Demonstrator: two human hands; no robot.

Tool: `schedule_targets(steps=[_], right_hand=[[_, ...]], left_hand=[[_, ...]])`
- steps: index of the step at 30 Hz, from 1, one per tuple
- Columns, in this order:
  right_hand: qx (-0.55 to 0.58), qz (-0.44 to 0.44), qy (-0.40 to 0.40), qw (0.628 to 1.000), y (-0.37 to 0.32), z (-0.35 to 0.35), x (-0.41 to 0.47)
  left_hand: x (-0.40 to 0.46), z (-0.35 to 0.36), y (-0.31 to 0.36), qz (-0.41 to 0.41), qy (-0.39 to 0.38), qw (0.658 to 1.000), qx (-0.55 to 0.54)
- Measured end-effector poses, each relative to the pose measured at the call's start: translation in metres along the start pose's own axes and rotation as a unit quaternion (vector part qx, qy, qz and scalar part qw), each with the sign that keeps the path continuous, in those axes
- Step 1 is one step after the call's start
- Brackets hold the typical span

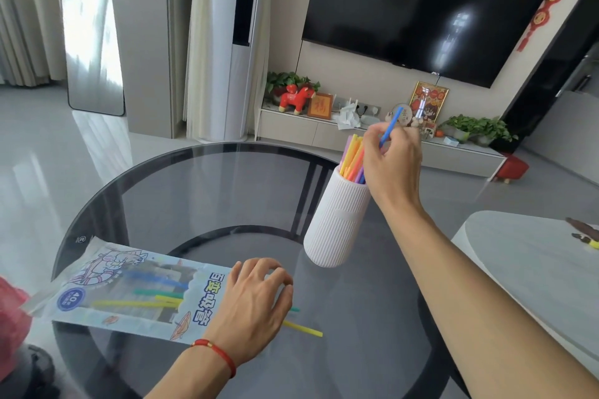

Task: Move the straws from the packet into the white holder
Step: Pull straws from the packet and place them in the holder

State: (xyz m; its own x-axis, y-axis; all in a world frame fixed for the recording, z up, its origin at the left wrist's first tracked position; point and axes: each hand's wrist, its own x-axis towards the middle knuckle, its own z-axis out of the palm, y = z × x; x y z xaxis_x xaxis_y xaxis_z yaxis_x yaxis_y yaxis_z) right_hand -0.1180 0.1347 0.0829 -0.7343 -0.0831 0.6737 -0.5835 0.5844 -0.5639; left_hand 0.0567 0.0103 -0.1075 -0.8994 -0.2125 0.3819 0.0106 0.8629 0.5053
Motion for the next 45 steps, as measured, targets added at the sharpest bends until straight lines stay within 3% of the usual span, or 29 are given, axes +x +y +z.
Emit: schedule_targets(steps=[3,5,9,12,18,21,23,28,30,31,33,35,38,41,43,45], right_hand=[[0.052,-0.037,0.023,0.998,-0.007,-0.008,0.003],[0.029,-0.088,0.011,0.996,-0.009,-0.011,0.005],[-0.058,-0.131,-0.093,0.985,-0.001,-0.007,0.000],[-0.107,-0.136,-0.147,0.974,0.007,-0.004,-0.007],[-0.049,-0.141,-0.111,0.982,0.007,-0.011,-0.006],[-0.089,-0.155,-0.159,0.971,0.010,-0.008,-0.007],[-0.083,-0.159,-0.144,0.973,0.010,-0.008,-0.009],[0.038,-0.227,0.036,0.973,0.015,-0.020,-0.045],[0.083,-0.172,-0.009,0.982,0.027,-0.019,-0.084],[0.111,-0.093,-0.061,0.988,0.032,-0.015,-0.105],[0.159,0.098,-0.177,0.966,0.046,-0.005,-0.142],[0.114,0.196,-0.274,0.935,0.058,0.006,-0.164],[-0.002,0.172,-0.369,0.913,0.061,0.015,-0.176],[-0.040,0.157,-0.383,0.910,0.056,0.018,-0.185],[-0.042,0.156,-0.386,0.908,0.054,0.019,-0.189],[0.040,0.218,-0.381,0.898,0.050,0.020,-0.191]], left_hand=[[0.001,0.001,-0.001,0.008,0.007,1.000,0.003],[0.001,0.001,0.000,0.012,0.012,1.000,0.002],[0.001,-0.006,0.004,0.013,0.008,1.000,-0.015],[-0.002,-0.017,0.004,0.029,-0.041,0.999,0.003],[-0.012,-0.039,-0.010,0.030,-0.144,0.978,0.147],[-0.014,-0.042,-0.018,0.029,-0.218,0.961,0.164],[-0.015,-0.043,-0.023,0.035,-0.262,0.948,0.180],[-0.012,-0.047,-0.024,0.039,-0.256,0.946,0.194],[-0.010,-0.049,-0.021,0.043,-0.249,0.949,0.188],[-0.008,-0.050,-0.019,0.046,-0.246,0.948,0.196],[-0.008,-0.051,-0.014,0.053,-0.236,0.942,0.231],[-0.005,-0.050,-0.008,0.067,-0.225,0.936,0.264],[0.000,-0.055,0.002,0.066,-0.236,0.926,0.286],[0.005,-0.061,0.013,0.072,-0.232,0.921,0.304],[0.012,-0.067,0.023,0.079,-0.222,0.915,0.329],[0.021,-0.076,0.034,0.097,-0.208,0.900,0.371]])
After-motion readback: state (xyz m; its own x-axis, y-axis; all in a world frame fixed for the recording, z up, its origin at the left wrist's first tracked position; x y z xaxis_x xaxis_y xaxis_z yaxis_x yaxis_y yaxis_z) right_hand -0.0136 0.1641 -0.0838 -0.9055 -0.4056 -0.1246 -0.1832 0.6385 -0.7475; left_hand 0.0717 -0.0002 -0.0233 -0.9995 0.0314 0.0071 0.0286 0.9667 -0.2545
